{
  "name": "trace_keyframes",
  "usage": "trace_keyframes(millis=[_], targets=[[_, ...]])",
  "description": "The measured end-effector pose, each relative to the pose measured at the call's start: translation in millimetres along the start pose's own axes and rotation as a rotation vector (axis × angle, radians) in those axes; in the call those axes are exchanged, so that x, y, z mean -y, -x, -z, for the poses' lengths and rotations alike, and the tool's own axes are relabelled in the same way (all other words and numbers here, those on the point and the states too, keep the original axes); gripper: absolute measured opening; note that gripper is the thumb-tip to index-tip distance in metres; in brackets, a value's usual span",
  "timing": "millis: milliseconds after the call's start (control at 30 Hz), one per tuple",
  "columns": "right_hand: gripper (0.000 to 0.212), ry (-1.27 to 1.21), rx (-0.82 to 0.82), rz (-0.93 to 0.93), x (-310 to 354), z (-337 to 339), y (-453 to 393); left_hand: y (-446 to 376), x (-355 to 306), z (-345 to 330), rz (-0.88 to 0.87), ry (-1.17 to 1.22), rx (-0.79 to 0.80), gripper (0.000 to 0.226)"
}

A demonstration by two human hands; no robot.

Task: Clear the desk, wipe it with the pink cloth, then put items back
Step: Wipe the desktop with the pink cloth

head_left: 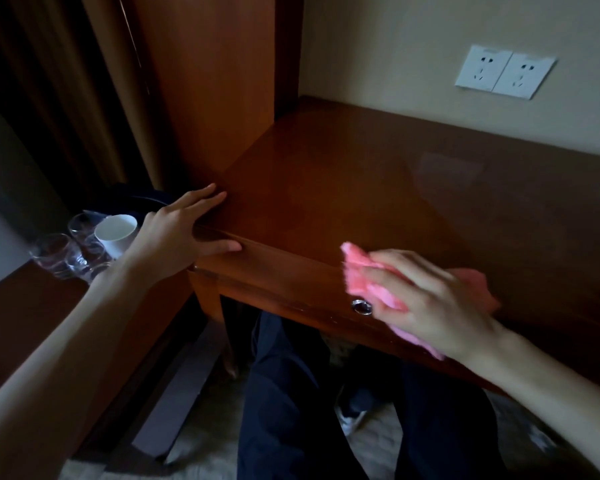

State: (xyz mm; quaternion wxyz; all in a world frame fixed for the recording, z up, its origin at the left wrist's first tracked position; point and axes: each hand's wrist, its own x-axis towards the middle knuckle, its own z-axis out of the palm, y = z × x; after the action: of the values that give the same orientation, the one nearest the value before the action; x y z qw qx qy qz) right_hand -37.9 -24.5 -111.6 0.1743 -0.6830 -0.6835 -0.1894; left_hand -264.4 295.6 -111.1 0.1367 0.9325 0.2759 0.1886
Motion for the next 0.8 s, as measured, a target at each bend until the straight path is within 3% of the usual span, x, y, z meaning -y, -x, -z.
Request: trace_keyframes(millis=[100, 233, 400, 567, 700, 733, 800], targets=[[0.052, -0.056, -0.051, 0.073, 37, -54, -71, 0, 0, -1, 0.016, 0.003, -0.019, 0.097], [0.041, -0.161, 0.015, 0.036, 82, -81, -149, -4, 4, 0, 0.026, 0.001, -0.012, 0.099], [0.049, -0.156, -0.005, 0.084, 39, -33, -75, -4, 6, -3, 0.043, -0.002, -0.007, 0.103], [0.051, -0.096, 0.177, -0.192, -31, 22, 38, -1, 10, -6, 0.044, 0.002, -0.005, 0.097], [0.030, -0.262, 0.021, -0.262, -29, 27, 30, -10, -8, 3, 0.182, -0.075, 0.302, 0.131], [0.027, -0.320, 0.010, -0.286, -29, 27, 21, -14, -22, 3, 0.182, -0.177, 0.327, 0.135], [0.023, -0.404, 0.032, -0.301, -38, 23, 4, -23, -67, 1, 0.139, -0.260, 0.264, 0.120]])
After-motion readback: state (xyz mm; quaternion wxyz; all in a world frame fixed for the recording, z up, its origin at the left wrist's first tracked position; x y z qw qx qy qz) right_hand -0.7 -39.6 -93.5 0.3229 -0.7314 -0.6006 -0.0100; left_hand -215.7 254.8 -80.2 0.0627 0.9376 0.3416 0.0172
